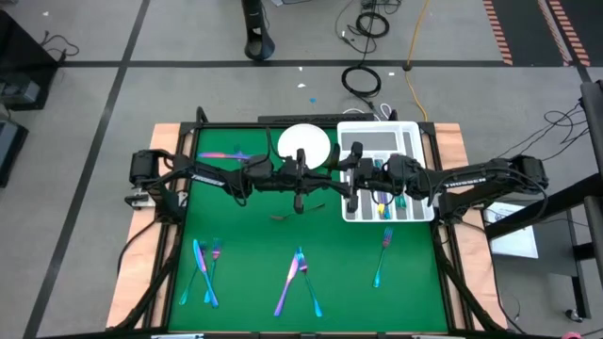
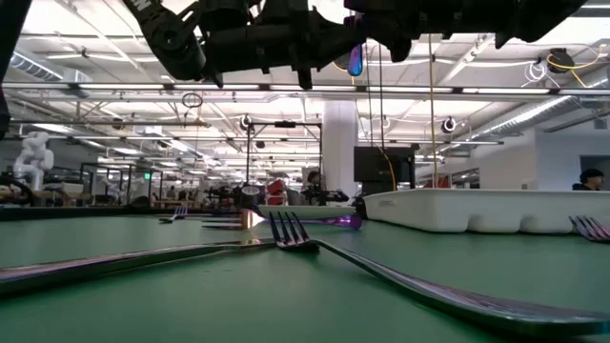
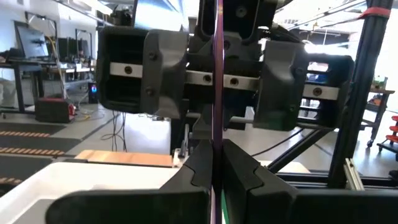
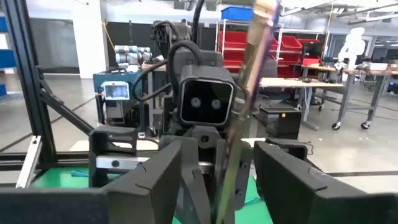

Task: Sort silverware
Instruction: Put the iridescent knife into the white silverware tray

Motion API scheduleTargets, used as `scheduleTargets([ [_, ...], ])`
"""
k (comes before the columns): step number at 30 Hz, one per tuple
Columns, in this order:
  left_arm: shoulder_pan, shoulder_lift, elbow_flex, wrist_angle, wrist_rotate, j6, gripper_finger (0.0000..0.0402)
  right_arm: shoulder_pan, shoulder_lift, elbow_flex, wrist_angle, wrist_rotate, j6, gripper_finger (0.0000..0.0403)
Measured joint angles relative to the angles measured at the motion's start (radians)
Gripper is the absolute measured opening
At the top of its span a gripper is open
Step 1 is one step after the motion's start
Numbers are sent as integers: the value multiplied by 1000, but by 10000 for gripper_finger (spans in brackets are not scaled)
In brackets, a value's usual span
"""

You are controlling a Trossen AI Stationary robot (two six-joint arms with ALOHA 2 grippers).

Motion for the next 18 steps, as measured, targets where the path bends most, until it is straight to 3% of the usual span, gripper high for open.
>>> scheduleTargets([
  [11, 9, 0, 0, 30, 0, 23, 12, 0, -27, 1, -45, 2, -15, 158],
  [18, 10, 0, 0, 31, 0, 23, 12, -2, -29, 1, -41, 2, -25, 82],
])
